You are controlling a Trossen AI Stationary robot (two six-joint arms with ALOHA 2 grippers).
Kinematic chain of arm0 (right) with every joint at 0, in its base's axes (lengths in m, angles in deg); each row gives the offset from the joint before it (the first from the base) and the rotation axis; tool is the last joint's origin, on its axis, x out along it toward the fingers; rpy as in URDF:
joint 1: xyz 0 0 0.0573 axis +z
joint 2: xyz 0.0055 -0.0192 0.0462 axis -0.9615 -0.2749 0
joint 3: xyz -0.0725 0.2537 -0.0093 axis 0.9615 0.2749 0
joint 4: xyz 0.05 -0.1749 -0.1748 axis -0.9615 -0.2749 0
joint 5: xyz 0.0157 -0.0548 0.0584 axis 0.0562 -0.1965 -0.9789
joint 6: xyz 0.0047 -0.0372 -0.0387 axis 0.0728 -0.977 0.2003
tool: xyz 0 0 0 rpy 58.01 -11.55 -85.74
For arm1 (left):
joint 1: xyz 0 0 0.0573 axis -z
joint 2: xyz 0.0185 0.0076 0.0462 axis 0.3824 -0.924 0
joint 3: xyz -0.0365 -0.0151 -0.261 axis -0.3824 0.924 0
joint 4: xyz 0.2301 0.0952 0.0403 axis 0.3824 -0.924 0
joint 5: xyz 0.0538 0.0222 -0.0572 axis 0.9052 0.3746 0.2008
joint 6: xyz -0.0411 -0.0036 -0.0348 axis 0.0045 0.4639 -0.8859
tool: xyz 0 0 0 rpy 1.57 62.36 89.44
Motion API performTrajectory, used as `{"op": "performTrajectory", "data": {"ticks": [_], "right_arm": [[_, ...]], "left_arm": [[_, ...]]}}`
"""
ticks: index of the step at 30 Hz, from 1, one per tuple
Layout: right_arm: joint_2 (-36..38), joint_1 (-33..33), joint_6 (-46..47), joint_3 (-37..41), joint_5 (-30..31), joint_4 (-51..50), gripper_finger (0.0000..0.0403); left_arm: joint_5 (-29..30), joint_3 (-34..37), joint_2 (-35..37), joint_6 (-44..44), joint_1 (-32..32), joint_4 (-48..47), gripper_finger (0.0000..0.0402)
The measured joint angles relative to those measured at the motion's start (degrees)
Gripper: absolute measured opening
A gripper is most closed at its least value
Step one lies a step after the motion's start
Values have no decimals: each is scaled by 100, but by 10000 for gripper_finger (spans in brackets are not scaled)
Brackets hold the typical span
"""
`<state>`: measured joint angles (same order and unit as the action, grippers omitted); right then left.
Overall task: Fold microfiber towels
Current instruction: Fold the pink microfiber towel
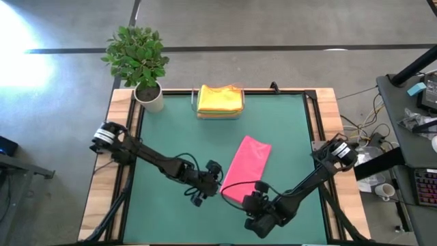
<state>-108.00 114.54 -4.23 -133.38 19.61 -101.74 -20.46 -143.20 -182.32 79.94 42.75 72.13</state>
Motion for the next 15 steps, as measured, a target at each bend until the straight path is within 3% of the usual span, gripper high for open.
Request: {"op": "performTrajectory", "data": {"ticks": [9, 15], "right_arm": [[-133, -117, -73, 23, -143, 143, 132], [-235, -185, -75, 58, -393, 151, 132]], "left_arm": [[-6, -321, -500, 61, 5, 183, 173], [-5, -327, -705, 588, 1, 317, 173]]}}
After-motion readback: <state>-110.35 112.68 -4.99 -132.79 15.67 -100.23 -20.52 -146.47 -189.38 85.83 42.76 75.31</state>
